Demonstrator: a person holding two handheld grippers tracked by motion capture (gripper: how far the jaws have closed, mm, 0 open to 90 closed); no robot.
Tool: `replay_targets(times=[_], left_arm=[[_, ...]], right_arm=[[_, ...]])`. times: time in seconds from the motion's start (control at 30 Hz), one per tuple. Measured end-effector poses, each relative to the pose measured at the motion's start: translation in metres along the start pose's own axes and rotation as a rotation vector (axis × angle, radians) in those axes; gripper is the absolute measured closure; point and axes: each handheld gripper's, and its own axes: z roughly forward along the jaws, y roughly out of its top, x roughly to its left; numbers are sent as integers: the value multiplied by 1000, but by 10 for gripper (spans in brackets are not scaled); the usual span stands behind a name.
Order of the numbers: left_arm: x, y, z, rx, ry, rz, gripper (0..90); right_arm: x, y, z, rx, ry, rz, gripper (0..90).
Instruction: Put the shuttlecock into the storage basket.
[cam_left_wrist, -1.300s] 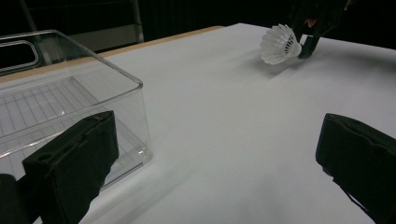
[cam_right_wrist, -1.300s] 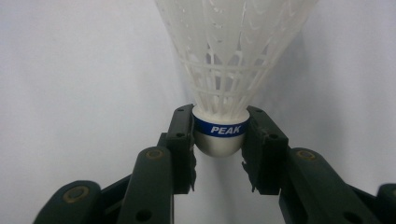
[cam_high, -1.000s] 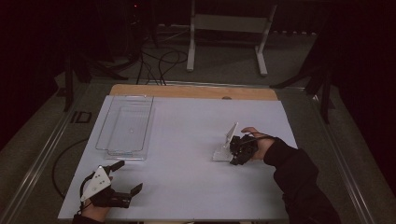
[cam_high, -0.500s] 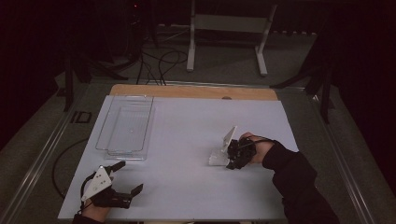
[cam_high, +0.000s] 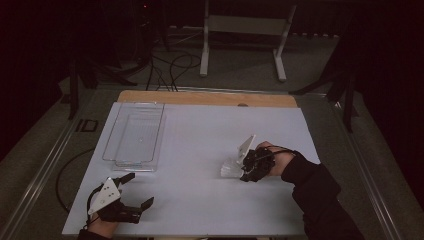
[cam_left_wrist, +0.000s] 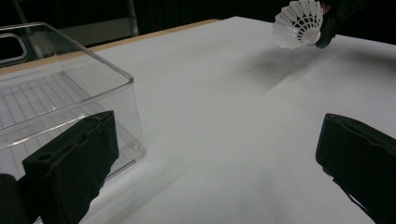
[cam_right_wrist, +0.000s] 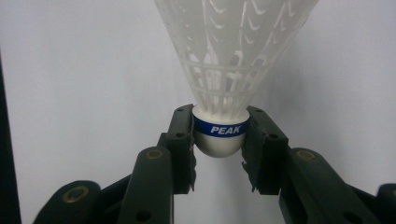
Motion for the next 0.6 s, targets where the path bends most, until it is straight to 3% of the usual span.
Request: replay_targets(times=[0.3, 0.6], left_arm=[[0, 4, 3, 53, -16, -2, 0], [6, 18, 3, 125, -24, -33, 0]], right_arm=[[4, 0, -8, -50, -5, -10, 663], [7, -1, -12, -31, -22, -25, 663]])
